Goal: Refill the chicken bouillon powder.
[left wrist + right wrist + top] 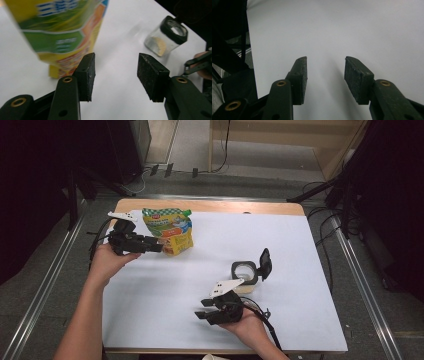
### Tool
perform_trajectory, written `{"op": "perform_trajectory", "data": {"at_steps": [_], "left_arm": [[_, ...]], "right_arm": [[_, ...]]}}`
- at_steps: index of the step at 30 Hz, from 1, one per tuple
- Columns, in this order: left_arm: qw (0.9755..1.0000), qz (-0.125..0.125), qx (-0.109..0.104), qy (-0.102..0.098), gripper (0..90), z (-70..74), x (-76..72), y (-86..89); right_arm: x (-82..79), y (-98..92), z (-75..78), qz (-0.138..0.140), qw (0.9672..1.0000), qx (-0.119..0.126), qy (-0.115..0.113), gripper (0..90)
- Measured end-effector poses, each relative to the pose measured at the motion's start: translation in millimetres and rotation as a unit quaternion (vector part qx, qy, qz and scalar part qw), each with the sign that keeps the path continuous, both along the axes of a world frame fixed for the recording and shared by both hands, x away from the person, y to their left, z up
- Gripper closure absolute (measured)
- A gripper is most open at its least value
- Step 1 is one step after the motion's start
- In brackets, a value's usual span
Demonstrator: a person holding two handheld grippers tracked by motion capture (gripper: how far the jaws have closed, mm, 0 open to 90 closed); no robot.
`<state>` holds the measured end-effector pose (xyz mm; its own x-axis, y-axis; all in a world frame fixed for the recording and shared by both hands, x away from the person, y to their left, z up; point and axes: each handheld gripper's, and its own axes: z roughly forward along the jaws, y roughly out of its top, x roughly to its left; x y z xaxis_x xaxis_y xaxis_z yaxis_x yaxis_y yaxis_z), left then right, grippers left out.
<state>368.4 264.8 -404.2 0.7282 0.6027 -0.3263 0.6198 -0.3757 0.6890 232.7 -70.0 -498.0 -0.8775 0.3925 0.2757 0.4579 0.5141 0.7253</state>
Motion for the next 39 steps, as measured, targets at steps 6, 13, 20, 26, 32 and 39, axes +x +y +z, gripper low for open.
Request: {"op": "perform_trajectory", "data": {"at_steps": [6,13,20,26,32,39], "left_arm": [[0.9999,0.015,-0.001,0.001,48.6,-1.5,8.7,18.7],[0.9994,0.034,0.004,-0.007,43.5,-4.5,23.3,30.4],[0.9988,0.04,0.003,-0.03,42.7,-0.7,32.2,24.8],[0.9989,0.031,0.011,-0.034,44.3,-5.4,39.7,6.8],[0.9989,0.032,0.011,-0.031,49.9,-8.6,41.5,-3.4],[0.9993,0.032,-0.001,-0.02,54.8,-8.9,39.0,-5.8]], "right_arm": [[-0.6,-0.8,-0.4,-0.002,1.0,-0.003,0.0,54.7],[-0.5,-3.0,-2.5,-0.007,1.0,-0.004,0.002,54.8],[-1.4,-4.6,-5.6,-0.013,0.9999,-0.01,0.005,54.8],[-3.3,-7.0,-6.9,-0.017,0.9998,-0.01,0.003,54.8],[-1.6,-8.0,-8.9,-0.021,0.9997,-0.009,0.006,54.8],[-0.7,-7.5,-10.3,-0.02,0.9997,-0.009,0.007,54.7]]}}
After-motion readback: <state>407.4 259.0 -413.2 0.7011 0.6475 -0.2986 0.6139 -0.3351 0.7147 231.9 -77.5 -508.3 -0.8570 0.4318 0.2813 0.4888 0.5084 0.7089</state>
